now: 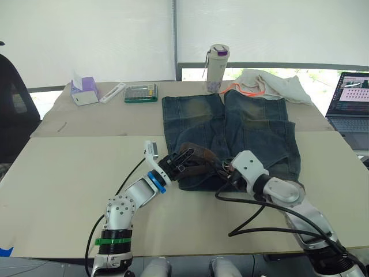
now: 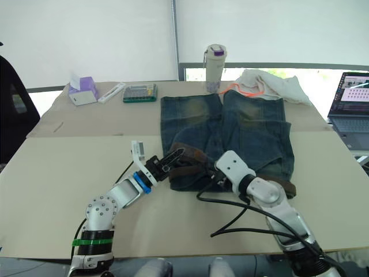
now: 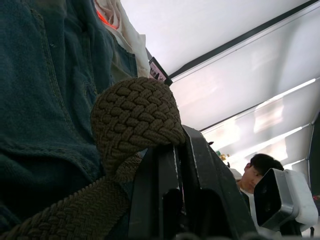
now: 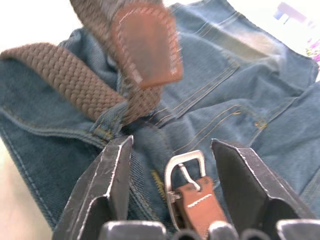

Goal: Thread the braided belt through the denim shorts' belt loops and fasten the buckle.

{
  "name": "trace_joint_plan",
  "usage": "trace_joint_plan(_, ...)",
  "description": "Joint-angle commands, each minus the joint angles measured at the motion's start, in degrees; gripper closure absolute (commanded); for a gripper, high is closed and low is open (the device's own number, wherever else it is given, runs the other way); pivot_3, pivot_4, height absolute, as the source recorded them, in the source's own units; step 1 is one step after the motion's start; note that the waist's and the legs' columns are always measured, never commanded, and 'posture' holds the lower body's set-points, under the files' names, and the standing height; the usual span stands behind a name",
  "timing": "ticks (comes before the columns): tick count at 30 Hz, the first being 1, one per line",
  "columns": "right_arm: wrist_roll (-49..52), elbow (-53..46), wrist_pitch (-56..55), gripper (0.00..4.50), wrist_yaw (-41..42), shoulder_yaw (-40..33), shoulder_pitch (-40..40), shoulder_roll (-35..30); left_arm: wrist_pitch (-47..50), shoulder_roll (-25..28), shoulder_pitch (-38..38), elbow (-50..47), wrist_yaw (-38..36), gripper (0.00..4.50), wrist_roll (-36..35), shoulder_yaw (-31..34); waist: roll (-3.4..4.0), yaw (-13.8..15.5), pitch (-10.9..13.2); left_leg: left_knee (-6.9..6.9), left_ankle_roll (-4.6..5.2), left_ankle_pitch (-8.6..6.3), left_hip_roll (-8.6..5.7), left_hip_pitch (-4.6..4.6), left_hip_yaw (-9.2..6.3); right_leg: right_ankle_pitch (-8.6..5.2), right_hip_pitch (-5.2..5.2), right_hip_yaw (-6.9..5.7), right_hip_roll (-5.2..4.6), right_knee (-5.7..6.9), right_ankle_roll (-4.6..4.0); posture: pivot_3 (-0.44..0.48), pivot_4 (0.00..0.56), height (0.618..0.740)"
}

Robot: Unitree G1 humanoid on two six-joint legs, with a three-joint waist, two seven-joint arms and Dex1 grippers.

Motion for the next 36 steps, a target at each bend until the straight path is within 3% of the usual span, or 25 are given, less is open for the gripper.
trace_joint_plan(1,-3.9,-1.5,-1.1,1.76,-1.3,0.7,-0.9,-0.2,-0.6,-0.6,0.0,-2.5,-0.6,4.50,-0.2,0.3,-0.01,0.0,0.0,0.00,0.00,0.00,0.00,0.00,0.00,0.00,0.00,0.00,0.00,0.00,0.00,0.000,0.150,0.740)
trace_joint_plan(6,-8.0,-0.2,-1.3,1.76,-2.9,0.1,-1.4,-0.1,-0.6,-0.9,0.1,-2.4,-0.6,4.50,0.1,0.5,-0.01,-0.1,0.0,0.00,0.00,0.00,0.01,0.02,0.00,0.00,0.00,0.01,0.00,0.02,0.00,0.000,0.150,0.740)
trace_joint_plan(18,-9.7,-1.0,6.7,1.76,-10.3,-7.8,-1.6,7.1,-0.6,-1.7,0.1,-2.3,-0.4,4.50,0.6,0.5,0.00,0.1,0.0,0.01,0.00,0.00,-0.01,0.04,0.01,0.01,0.01,0.03,-0.01,0.06,-0.02,0.000,0.150,0.740)
trace_joint_plan(22,-10.7,-0.9,9.6,1.76,-10.2,-9.0,-0.8,5.8,-0.6,-1.9,0.3,-2.5,-0.3,4.50,0.7,0.5,0.01,0.0,0.0,0.01,0.00,0.00,-0.01,0.05,0.01,0.02,0.00,0.03,0.00,0.08,-0.03,0.000,0.150,0.740)
trace_joint_plan(28,-8.6,-1.9,13.5,1.76,-10.7,-11.5,-2.4,9.2,-0.7,-2.1,0.6,-2.5,-0.3,4.50,1.0,0.4,0.01,-0.1,0.0,0.01,0.00,0.00,-0.01,0.09,0.02,0.02,0.01,0.05,0.00,0.18,-0.03,0.000,0.150,0.740)
trace_joint_plan(36,-8.0,0.0,13.9,1.76,-9.2,-9.7,-6.4,9.4,-0.9,-2.8,0.6,-2.4,-0.7,4.50,1.8,0.1,0.01,-0.3,0.0,0.01,0.01,0.00,-0.02,0.12,0.03,0.01,0.00,0.06,0.00,0.27,-0.03,0.000,0.150,0.740)
